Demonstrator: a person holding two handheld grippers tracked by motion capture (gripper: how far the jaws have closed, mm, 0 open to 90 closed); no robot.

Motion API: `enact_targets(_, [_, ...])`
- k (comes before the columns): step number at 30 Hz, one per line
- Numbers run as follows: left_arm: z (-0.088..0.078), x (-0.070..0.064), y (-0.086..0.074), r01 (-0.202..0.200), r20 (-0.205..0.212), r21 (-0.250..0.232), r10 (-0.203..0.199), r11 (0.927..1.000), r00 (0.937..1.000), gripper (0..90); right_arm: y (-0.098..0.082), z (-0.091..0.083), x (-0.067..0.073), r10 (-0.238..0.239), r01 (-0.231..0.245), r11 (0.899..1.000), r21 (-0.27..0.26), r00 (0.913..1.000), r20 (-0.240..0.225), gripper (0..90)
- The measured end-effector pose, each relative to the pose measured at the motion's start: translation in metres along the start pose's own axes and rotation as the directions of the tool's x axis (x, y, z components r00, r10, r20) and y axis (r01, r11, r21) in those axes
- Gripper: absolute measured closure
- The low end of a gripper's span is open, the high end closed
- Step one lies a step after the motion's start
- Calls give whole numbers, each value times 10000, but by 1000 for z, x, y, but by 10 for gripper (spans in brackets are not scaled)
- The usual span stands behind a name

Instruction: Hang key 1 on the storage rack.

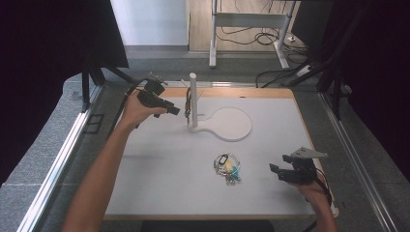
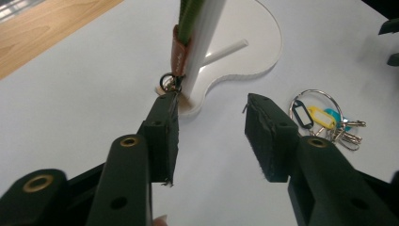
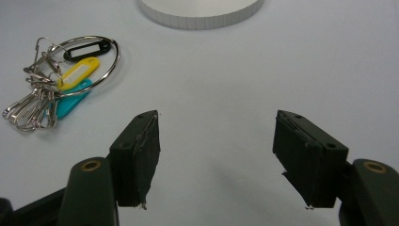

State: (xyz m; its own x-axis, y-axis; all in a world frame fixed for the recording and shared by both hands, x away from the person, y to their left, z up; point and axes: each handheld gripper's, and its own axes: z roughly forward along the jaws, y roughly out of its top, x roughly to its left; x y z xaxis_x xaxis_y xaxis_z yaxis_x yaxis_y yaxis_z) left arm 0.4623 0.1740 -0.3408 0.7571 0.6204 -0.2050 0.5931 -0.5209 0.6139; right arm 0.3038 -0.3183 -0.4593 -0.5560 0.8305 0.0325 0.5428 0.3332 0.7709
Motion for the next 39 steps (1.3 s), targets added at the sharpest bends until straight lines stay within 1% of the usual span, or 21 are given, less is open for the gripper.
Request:
enact_targets(1, [-2, -4, -3, -70, -19, -107, 69, 9999, 10000, 531, 0, 0, 0, 11, -11, 10000, 16, 10000, 17, 326])
enact_targets(3, [-5, -10, -8, -97, 174, -368, 103, 9993, 9998, 519, -1, 1, 1, -67, 67, 10000, 42, 9999, 98, 326])
enact_targets(5, [-8, -15, -12, -101, 172, -510, 110, 9986, 9998, 518, -1, 0, 3, -86, 86, 10000, 29, 9999, 54, 327])
enact_targets(8, [-11, -22, -20, -219, 8, -541, 219, 9983, 9998, 516, -1, 1, 5, -159, 159, 9998, 79, 9999, 7, 326])
enact_targets(10, [-12, -26, -26, -270, 75, -596, 274, 9979, 9996, 512, -2, 1, 7, -258, 258, 9996, 132, 9997, 12, 326])
enact_targets(11, [-13, -31, -33, -358, 142, -566, 367, 9978, 9992, 502, -1, -1, 9, -334, 334, 9994, 111, 9994, 46, 326])
enact_targets(12, [-13, -31, -33, -358, 142, -566, 367, 9978, 9992, 500, -1, -1, 9, -334, 334, 9994, 111, 9994, 46, 326])
enact_targets(13, [-13, -35, -38, -381, 40, -543, 383, 9978, 9993, 500, -1, -2, 10, -358, 358, 9993, 101, 9994, 39, 326])
enact_targets(14, [-13, -38, -41, -502, -18, -432, 502, 9978, 9987, 498, -1, -3, 12, -398, 397, 9992, 49, 9992, 66, 326])
enact_targets(16, [-14, -43, -48, -573, 4, -440, 573, 9974, 9984, 498, 0, -5, 15, -468, 468, 9989, 64, 9989, 33, 326])
enact_targets(19, [-15, -52, -63, -625, -6, -520, 626, 9967, 9980, 496, 0, -7, 18, -594, 593, 9982, 43, 9982, 31, 326])
enact_targets(20, [-15, -55, -69, -517, -10, -563, 518, 9971, 9987, 494, 1, -7, 19, -599, 599, 9982, 6, 9982, 29, 325])
enact_targets(22, [-15, -58, -80, -424, 57, -717, 430, 9965, 9991, 492, 2, -7, 20, -618, 618, 9981, -2, 9981, 14, 326])
enact_targets(27, [-12, -68, -107, -288, -170, -430, 281, 9987, 9995, 487, 3, -4, 21, -664, 664, 9978, 85, 9978, -13, 325])
enact_targets(28, [-12, -69, -111, -266, -201, -435, 258, 9987, 9995, 483, 3, -2, 21, -685, 685, 9976, 96, 9977, -3, 325])
enact_targets(30, [-12, -73, -120, -246, -122, -518, 240, 9984, 9996, 482, 3, 1, 23, -722, 723, 9973, 161, 9974, -42, 324])
enact_targets(31, [-12, -75, -124, -259, -129, -467, 253, 9986, 9996, 482, 3, 1, 23, -722, 723, 9973, 161, 9974, -42, 324])
enact_targets(32, [-11, -78, -128, -312, -299, -379, 301, 9988, 9991, 481, 3, 1, 23, -731, 732, 9972, 184, 9973, -38, 324])
enact_targets(36, [-9, -83, -138, -180, -226, -493, 169, 9986, 9996, 481, 5, 3, 27, -838, 839, 9963, 206, 9964, -86, 325])
enact_targets(38, [-7, -83, -140, -293, -309, -179, 288, 9994, 9991, 478, 7, 4, 28, -862, 861, 9961, 168, 9963, 60, 317])
enact_targets(39, [-7, -84, -141, -244, -320, -269, 236, 9993, 9992, 477, 8, 4, 29, -777, 775, 9969, 120, 9968, 199, 315])
